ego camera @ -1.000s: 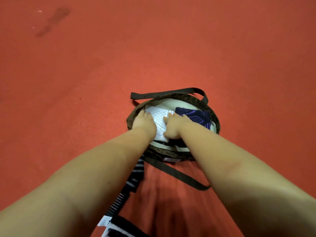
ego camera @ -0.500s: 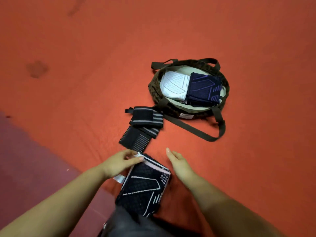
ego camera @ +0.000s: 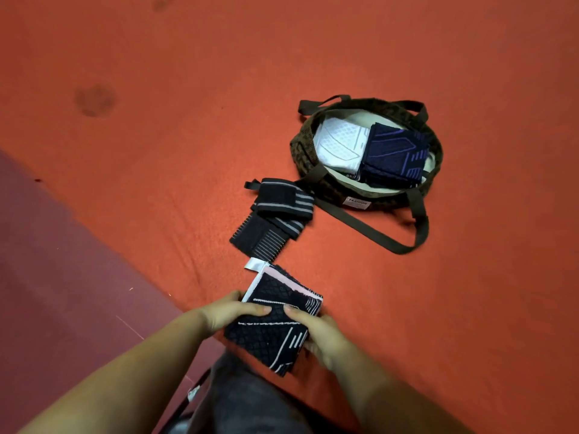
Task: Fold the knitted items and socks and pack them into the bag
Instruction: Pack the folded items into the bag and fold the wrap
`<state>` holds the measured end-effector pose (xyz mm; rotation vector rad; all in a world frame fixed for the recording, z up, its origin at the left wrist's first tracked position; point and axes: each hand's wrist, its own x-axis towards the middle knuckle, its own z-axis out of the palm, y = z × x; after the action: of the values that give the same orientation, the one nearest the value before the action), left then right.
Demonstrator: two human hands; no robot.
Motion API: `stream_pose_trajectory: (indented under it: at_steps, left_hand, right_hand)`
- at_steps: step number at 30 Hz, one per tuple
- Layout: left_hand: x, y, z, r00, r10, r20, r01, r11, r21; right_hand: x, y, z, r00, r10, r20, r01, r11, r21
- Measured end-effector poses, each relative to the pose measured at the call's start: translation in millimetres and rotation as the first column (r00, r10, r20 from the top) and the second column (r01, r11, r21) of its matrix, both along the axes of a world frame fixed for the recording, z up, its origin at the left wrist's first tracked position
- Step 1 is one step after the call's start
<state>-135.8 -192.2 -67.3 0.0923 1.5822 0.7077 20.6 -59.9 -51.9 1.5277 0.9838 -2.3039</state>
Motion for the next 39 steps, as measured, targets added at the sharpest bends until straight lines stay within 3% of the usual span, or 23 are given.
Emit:
stream_pose_trajectory:
  at_steps: [8,16,19,21,24,26,28,35,39]
  left_hand:
    - [15.4,25.9,12.8,0.994,0.04,0.103,-0.056,0.987,0.153]
    - [20.8,108.2,25.6,0.981,0.167,0.102,-0.193,0.905,0.378]
    - [10.1,137.6,15.6,0.984,0.169,0.047,-0.175,0.922,0.345]
    - [7.6,148.5,4.4,0.985,0.152,-0.086,-0.128,0.964,0.232]
    - [11.4,155.9,-0.5,0.876,0.008,-0.482,-0.026,0.999,-0.03]
    - [16.4,158.9,6.7,0.755,0.019,-0.655,-0.032,0.999,-0.008]
    - [21.8,161.3,11.6,0.698,0.042,-0.715,-0.004,0.999,0.054]
    - [20.7,168.1,9.5,0.803,0.053,-0.593,-0.017,0.998,0.066]
    - [13.6,165.9,9.1,0.849,0.085,-0.522,-0.049,0.995,0.083]
  right_hand:
    - [-1.9,27.6,-1.0,0.999,0.025,0.023,-0.021,0.991,-0.135]
    - [-9.2,114.8,6.3,0.999,0.02,-0.048,-0.017,0.998,0.054]
    - [-17.3,137.2,8.4,0.99,-0.122,-0.07,0.127,0.989,0.072]
    - [-22.6,138.9,4.9,0.984,-0.172,0.036,0.157,0.952,0.263]
    - [-20.3,129.9,-5.9,0.951,-0.084,0.299,-0.151,0.715,0.682]
    - [-17.0,122.0,-3.6,0.932,-0.094,0.35,-0.24,0.561,0.792]
    - [-15.4,118.1,2.1,0.931,-0.123,0.344,-0.238,0.508,0.828]
    - [-21.9,130.4,13.9,0.946,-0.146,0.29,-0.133,0.642,0.756]
    - [-27.1,130.0,14.2,0.969,-0.096,0.229,-0.119,0.629,0.768]
